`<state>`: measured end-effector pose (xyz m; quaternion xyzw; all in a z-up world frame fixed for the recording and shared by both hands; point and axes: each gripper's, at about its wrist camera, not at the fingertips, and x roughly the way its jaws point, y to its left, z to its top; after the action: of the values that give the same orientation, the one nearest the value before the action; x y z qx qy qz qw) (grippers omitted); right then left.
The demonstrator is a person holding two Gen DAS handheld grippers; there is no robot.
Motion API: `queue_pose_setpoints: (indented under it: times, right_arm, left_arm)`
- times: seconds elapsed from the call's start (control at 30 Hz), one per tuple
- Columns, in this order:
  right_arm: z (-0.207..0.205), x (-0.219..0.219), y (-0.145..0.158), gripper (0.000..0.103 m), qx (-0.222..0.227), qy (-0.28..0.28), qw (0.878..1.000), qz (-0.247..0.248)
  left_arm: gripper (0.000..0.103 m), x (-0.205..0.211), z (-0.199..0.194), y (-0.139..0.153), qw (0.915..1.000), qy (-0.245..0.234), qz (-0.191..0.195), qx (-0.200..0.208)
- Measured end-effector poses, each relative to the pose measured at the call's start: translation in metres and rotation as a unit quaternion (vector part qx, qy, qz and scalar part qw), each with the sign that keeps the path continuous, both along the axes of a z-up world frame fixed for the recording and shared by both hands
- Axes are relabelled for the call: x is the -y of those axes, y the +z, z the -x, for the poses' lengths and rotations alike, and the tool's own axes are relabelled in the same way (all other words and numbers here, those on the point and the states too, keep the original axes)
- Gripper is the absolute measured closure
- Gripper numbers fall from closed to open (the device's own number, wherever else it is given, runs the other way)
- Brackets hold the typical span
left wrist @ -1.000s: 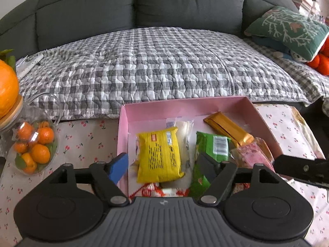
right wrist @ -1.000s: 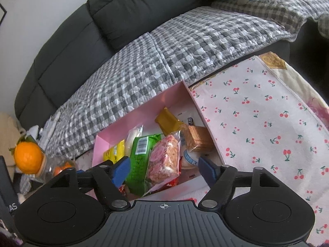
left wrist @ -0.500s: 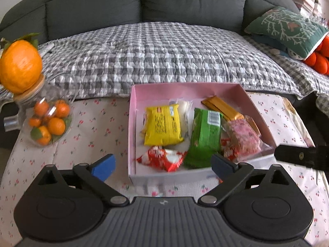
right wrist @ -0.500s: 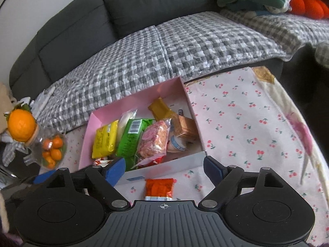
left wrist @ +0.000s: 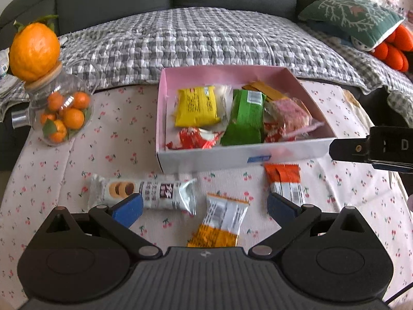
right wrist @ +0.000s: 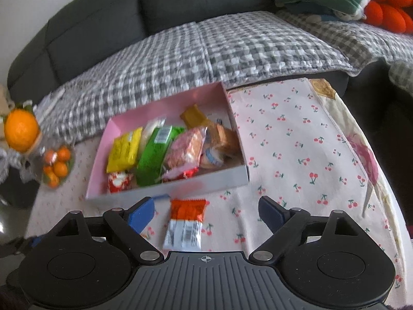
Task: Organize snacks
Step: 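Open left gripper over the box while right gripper releases the pink bag inside, then grasp the orange-and-white wafer pack with left gripper while right grasps the orange-topped pack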
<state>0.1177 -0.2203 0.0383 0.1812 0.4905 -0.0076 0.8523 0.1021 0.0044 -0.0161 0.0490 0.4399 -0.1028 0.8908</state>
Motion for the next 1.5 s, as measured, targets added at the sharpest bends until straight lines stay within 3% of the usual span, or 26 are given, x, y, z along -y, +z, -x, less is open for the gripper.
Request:
queue_pose_setpoints:
  times: [0.27,0.5,0.63,0.77,0.9,1.17,1.33,1.4,1.5]
  right_arm:
    - [0.013,0.0,-0.017,0.013,-0.027,0.022,0.999,0.026]
    - [0.018,0.002,-0.03,0.013,-0.045,0.03,0.997,0.052]
    - [0.018,-0.003,-0.038,0.013,-0.05,0.042,0.995,0.07]
    - [0.015,-0.009,-0.044,0.013,-0.05,0.056,0.994,0.083]
    - [0.01,-0.012,-0.047,0.013,-0.047,0.052,0.996,0.064]
    - [-0.006,-0.023,-0.056,0.013,-0.054,0.028,0.998,0.022]
    - [-0.016,-0.033,-0.06,0.013,-0.052,0.025,0.998,0.014]
    - [-0.02,-0.037,-0.063,0.013,-0.054,0.022,0.998,0.011]
    - [-0.026,-0.041,-0.066,0.013,-0.059,0.016,0.998,0.005]
  left_arm:
    - [0.001,-0.002,0.01,-0.022,0.9982,-0.034,-0.049,0.003]
    - [0.005,0.01,0.014,-0.035,0.9939,-0.098,-0.047,0.017]
    - [0.006,0.019,0.009,-0.049,0.9901,-0.119,-0.074,0.009]
    - [0.0,0.012,0.005,-0.053,0.9913,-0.12,-0.052,0.014]
    - [0.0,-0.007,-0.006,-0.058,0.9944,-0.104,0.016,-0.01]
    - [0.001,-0.011,-0.004,-0.056,0.991,-0.133,0.008,0.01]
    - [0.028,-0.01,-0.003,-0.051,0.9884,-0.149,0.022,0.014]
    - [0.048,-0.01,-0.002,-0.049,0.9878,-0.152,0.027,0.016]
    - [0.063,-0.01,-0.002,-0.048,0.9886,-0.146,0.032,0.015]
